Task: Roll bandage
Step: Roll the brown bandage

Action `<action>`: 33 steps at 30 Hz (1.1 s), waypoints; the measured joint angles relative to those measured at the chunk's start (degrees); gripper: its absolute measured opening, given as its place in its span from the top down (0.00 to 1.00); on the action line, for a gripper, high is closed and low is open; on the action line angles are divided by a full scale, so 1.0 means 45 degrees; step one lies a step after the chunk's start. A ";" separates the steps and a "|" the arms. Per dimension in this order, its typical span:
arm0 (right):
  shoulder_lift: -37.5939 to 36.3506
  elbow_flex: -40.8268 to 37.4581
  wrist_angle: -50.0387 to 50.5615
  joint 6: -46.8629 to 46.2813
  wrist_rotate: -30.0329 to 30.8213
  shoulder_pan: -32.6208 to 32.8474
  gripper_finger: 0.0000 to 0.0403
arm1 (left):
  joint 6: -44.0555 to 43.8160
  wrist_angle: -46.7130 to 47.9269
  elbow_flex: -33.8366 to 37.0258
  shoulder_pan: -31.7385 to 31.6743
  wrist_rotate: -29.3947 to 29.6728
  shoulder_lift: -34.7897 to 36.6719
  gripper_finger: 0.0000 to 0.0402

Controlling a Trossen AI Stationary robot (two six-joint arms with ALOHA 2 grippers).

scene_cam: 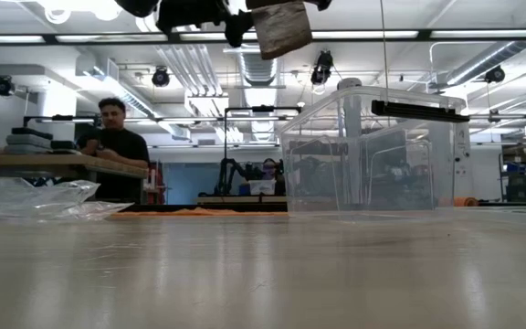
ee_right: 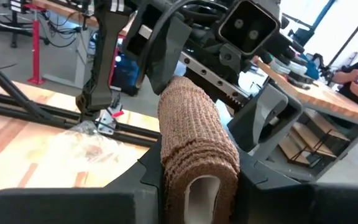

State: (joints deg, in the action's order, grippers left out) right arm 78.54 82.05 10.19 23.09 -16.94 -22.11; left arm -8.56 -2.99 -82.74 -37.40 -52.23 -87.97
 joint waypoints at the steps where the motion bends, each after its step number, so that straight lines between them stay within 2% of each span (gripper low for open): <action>1: 0.0000 -0.0008 0.0021 0.0001 -0.0015 0.0000 0.78 | 0.0003 -0.0002 0.0000 -0.0006 -0.0072 -0.0055 0.14; 15: 0.0005 -0.0013 0.0164 0.0001 0.0031 0.0000 0.78 | 0.0120 0.0438 -0.0015 -0.0175 -0.0518 -0.0197 0.28; 18: 0.0005 -0.0013 0.0586 -0.0026 0.0628 0.0022 0.78 | 0.0742 0.1141 -0.0009 -0.0339 -0.0407 -0.0182 0.28; 27: 0.0000 -0.0008 0.2101 -0.0214 0.1320 0.0023 0.78 | 0.1866 0.2268 0.0157 -0.0701 -0.0281 -0.0132 0.21; 31: 0.0000 -0.0003 0.2215 -0.0116 0.1340 0.0037 0.78 | 0.2095 0.2210 0.0334 -0.0817 0.0516 -0.0080 0.21; 33: -0.0019 -0.0005 0.2170 -0.0115 0.1327 0.0053 0.78 | 0.2171 0.2055 0.0444 -0.0807 0.0521 -0.0080 0.21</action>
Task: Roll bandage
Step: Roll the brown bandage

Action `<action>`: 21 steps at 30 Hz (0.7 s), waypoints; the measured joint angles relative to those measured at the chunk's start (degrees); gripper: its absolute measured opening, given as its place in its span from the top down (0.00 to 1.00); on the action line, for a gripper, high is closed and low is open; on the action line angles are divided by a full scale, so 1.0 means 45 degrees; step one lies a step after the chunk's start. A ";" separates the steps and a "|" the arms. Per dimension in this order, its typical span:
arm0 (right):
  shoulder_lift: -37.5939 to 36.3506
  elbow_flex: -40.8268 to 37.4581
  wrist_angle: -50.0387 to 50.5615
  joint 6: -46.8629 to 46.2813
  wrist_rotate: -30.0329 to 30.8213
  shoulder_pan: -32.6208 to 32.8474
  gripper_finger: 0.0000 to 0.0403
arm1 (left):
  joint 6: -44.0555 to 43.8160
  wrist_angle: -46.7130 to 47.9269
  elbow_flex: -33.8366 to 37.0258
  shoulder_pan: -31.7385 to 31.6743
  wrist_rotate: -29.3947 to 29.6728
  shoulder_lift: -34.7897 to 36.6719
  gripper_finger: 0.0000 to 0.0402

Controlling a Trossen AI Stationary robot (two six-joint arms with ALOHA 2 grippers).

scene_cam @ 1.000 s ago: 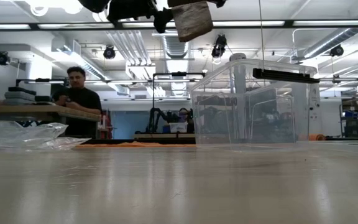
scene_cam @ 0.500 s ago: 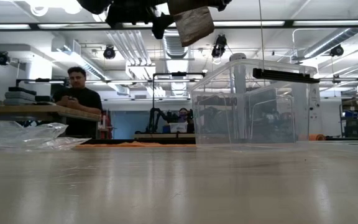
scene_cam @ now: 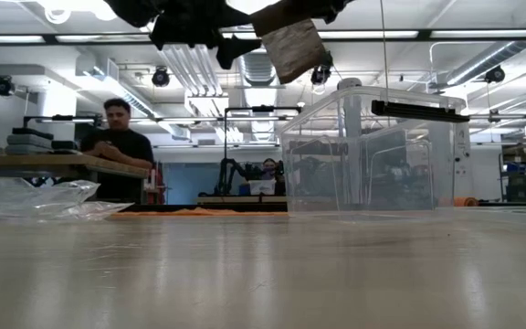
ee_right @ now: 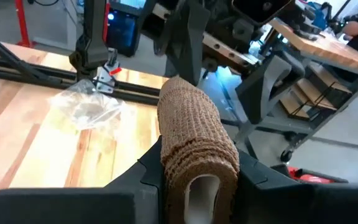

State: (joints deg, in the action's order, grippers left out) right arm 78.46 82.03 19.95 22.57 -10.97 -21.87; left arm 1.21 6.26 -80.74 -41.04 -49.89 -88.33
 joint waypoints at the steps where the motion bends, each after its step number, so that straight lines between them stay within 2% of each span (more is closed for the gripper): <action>1: -0.0005 -0.0003 -0.0016 0.0002 -0.0007 0.0012 0.78 | 0.0005 -0.0177 0.0047 0.0003 -0.0082 0.0000 0.21; 8: -0.0057 0.0012 -0.0105 -0.0010 0.0017 0.0122 0.78 | -0.0178 -0.0781 0.0144 0.0056 -0.0567 0.0005 0.21; 12: -0.0312 0.0013 0.0260 -0.0349 0.0119 0.0146 0.78 | -0.0013 -0.0532 0.0144 -0.0028 -0.0092 0.0046 0.21; 16: -0.0631 0.0017 0.0863 -0.0850 0.0469 0.0141 0.78 | 0.1402 0.1439 0.0377 -0.0556 0.2016 0.0069 0.22; 21: -0.0891 0.0021 0.1353 -0.1224 0.0484 0.0146 0.78 | 0.1452 0.3196 0.1654 -0.1342 0.6048 -0.0085 0.25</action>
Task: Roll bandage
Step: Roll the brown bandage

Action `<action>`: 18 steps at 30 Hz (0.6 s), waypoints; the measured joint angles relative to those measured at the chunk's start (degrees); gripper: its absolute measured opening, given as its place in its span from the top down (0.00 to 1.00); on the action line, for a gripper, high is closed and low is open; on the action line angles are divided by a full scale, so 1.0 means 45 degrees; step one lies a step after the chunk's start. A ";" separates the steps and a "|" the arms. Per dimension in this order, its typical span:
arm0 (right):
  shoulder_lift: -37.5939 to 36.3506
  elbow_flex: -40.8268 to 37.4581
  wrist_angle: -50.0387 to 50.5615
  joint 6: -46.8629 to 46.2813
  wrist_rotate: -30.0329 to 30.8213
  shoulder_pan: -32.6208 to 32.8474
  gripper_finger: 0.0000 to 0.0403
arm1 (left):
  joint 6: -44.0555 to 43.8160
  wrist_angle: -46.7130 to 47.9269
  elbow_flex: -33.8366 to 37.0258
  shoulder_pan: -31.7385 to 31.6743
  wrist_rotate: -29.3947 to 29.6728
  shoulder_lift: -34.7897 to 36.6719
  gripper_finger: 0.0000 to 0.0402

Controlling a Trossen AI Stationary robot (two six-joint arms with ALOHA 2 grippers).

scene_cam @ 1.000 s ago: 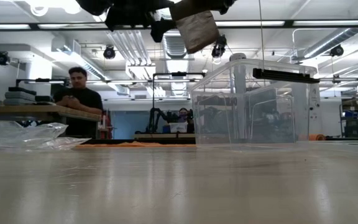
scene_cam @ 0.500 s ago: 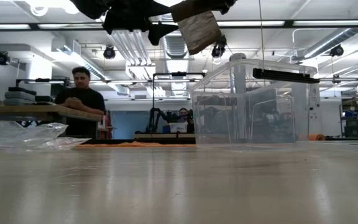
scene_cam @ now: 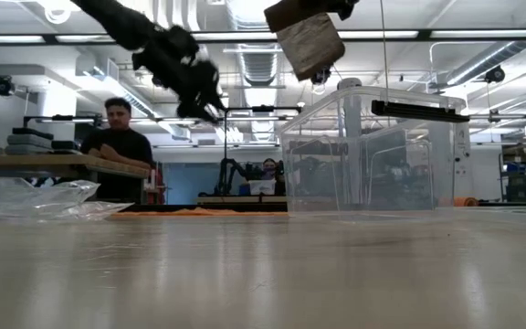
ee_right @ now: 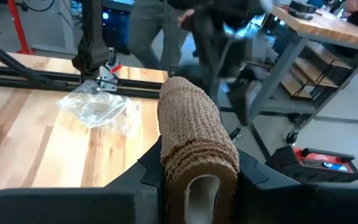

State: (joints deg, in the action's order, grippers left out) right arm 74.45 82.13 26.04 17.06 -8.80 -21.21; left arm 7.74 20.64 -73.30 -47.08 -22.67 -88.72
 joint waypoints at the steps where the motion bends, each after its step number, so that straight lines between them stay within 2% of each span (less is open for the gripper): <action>1: -0.0004 0.0000 0.0043 0.0000 0.0000 0.0000 0.78 | -0.0297 0.0254 0.0305 -0.0146 0.0769 -0.0073 0.26; 3: -0.0002 -0.0002 0.0069 0.0016 -0.0001 0.0000 0.78 | -0.1012 0.0781 0.0915 -0.0365 0.1509 -0.0257 0.27; 10: -0.0012 0.0000 -0.0096 0.0042 -0.0006 -0.0005 0.78 | -0.2112 0.1214 0.2249 -0.0196 0.1602 -0.0813 0.34; 15: -0.0012 0.0000 -0.0214 -0.0196 -0.0015 0.0000 0.78 | -0.1783 0.1152 0.2591 -0.0027 0.1571 -0.0829 0.37; 18: -0.0017 -0.0005 -0.0292 -0.0113 -0.0015 0.0162 0.78 | -0.0854 0.0199 0.2536 0.0128 0.0699 -0.0390 0.38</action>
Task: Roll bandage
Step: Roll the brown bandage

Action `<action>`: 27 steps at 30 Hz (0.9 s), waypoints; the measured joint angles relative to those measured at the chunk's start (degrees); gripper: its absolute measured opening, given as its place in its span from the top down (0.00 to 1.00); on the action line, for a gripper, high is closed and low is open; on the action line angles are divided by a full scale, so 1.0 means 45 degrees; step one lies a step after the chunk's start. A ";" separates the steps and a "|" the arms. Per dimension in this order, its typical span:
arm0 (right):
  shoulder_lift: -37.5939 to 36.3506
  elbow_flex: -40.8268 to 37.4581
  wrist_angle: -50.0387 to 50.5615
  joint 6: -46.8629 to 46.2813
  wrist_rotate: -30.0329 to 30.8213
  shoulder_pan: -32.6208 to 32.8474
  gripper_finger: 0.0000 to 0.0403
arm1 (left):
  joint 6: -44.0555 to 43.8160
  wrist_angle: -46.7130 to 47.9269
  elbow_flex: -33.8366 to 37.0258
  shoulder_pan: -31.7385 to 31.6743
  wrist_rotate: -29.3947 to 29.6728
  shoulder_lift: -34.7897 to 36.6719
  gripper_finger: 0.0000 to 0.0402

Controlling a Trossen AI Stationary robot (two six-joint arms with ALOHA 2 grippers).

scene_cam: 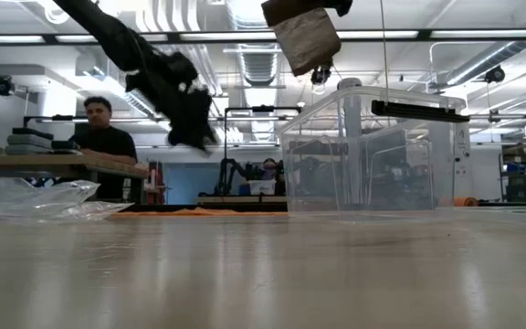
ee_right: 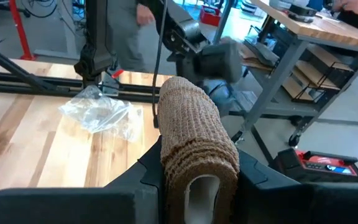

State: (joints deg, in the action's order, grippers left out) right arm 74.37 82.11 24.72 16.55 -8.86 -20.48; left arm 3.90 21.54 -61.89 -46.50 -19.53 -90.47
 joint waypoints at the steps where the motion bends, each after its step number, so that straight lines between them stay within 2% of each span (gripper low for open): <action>1: 0.0000 0.0001 -0.0091 0.0107 -0.0008 0.0072 0.78 | 0.0224 -0.0806 -0.0035 0.0084 -0.0648 0.0257 0.38; 7: -0.0005 0.0001 -0.0353 0.0238 -0.0068 0.0748 0.79 | 0.0552 -0.5509 0.0349 0.0643 -0.4662 0.1701 0.37; 10: 0.0066 0.0000 -0.0714 0.0179 -0.0068 0.1100 0.79 | 0.0556 -0.7383 0.0585 0.1163 -0.5267 0.2232 0.35; 16: 0.0083 0.0000 -0.0868 -0.0037 -0.0026 0.1580 0.79 | 0.0588 -0.9849 0.1301 0.2368 -0.6709 0.3072 0.30; 23: 0.0526 -0.0002 -0.1647 -0.0382 -0.0017 0.1803 0.79 | -0.0259 -1.1043 0.1316 0.3527 -0.6873 0.3280 0.22; 27: 0.1051 -0.0015 -0.2052 -0.0789 0.0014 0.1949 0.79 | -0.0672 -1.1637 0.1316 0.3877 -0.6104 0.3358 0.22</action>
State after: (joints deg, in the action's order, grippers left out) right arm 79.10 82.04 15.49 13.00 -8.80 -11.71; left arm 0.88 -30.83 -55.96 -29.05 -47.00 -75.36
